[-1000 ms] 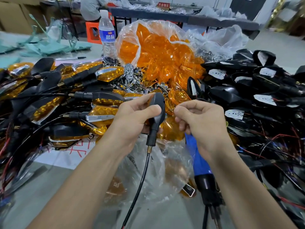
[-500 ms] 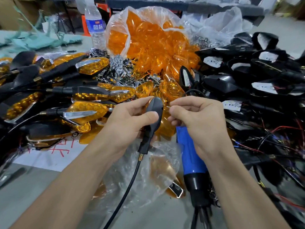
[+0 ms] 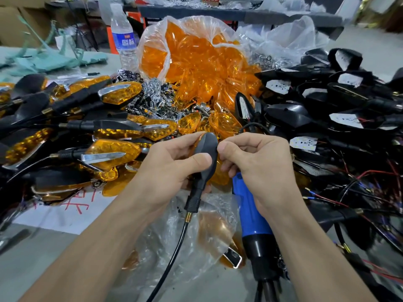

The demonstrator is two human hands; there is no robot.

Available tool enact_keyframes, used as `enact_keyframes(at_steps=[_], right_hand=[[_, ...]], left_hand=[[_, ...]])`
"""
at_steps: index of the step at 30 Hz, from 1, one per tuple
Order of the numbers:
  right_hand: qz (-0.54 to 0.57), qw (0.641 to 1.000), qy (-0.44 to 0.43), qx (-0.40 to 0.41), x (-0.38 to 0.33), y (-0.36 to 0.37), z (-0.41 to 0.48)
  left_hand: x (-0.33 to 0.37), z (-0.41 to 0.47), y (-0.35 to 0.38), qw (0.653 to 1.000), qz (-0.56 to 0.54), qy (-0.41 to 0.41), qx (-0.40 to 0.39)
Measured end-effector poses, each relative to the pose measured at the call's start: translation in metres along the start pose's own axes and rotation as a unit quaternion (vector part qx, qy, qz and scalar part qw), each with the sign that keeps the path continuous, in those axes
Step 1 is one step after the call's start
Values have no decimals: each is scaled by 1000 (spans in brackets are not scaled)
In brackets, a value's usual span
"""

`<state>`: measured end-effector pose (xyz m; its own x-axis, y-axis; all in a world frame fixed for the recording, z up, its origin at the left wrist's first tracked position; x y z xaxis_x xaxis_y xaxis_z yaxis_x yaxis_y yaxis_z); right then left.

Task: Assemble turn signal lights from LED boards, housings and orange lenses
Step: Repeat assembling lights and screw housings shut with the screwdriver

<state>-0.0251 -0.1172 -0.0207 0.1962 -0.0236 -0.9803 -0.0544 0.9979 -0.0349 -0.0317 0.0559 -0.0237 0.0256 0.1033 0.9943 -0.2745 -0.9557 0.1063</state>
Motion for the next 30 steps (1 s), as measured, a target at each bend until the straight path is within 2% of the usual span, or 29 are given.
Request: enact_keyframes(at_steps=[4, 10, 12, 14, 16, 17, 18, 20, 23, 25, 27, 28, 30], right_hand=[[7, 999, 31, -10, -3, -3, 2], [49, 984, 127, -114, -16, -7, 6], [61, 983, 138, -103, -20, -4, 4], [73, 986, 141, -58, -25, -4, 1], [-18, 992, 124, 22, -29, -10, -2], [-130, 983, 115, 59, -29, -16, -4], [-260, 955, 112, 84, -27, -23, -6], [-453, 876, 144, 82, -28, -29, -13], [-579, 783, 227, 5, -26, -14, -24], [-646, 724, 241, -27, -19, -1, -27], [-671, 703, 235, -19, -15, 9, -28], [-666, 709, 231, -9, -13, 11, -27], [-628, 745, 225, 5, -12, 11, -27]], left_hand=[[4, -4, 0, 999, -23, 2, -27], [13, -7, -3, 979, -161, -70, -104], [14, -8, -3, 973, -181, -81, -113], [13, -8, -5, 970, -201, -79, -114], [13, -7, -7, 965, -222, -76, -113], [13, -6, -8, 963, -234, -74, -110], [13, -5, -10, 961, -245, -72, -107], [13, -4, -15, 960, -251, -69, -100], [14, -2, -23, 967, -234, -68, -79], [15, -1, -27, 968, -238, -55, -66], [18, 0, -29, 966, -247, -48, -55], [19, 0, -30, 965, -252, -47, -49], [20, 0, -29, 966, -253, -45, -39]])
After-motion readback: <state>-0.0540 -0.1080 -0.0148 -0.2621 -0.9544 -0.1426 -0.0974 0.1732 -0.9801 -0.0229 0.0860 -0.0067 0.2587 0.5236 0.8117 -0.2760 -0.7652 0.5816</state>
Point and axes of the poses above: each hand's wrist, its own z-axis towards the middle knuckle, its own y-axis out of the palm, x = y × z, the point moved 1 cm from there along z, towards the middle knuckle, and after that the axes turned 6 degrees about -x, right-handed, at the moved point
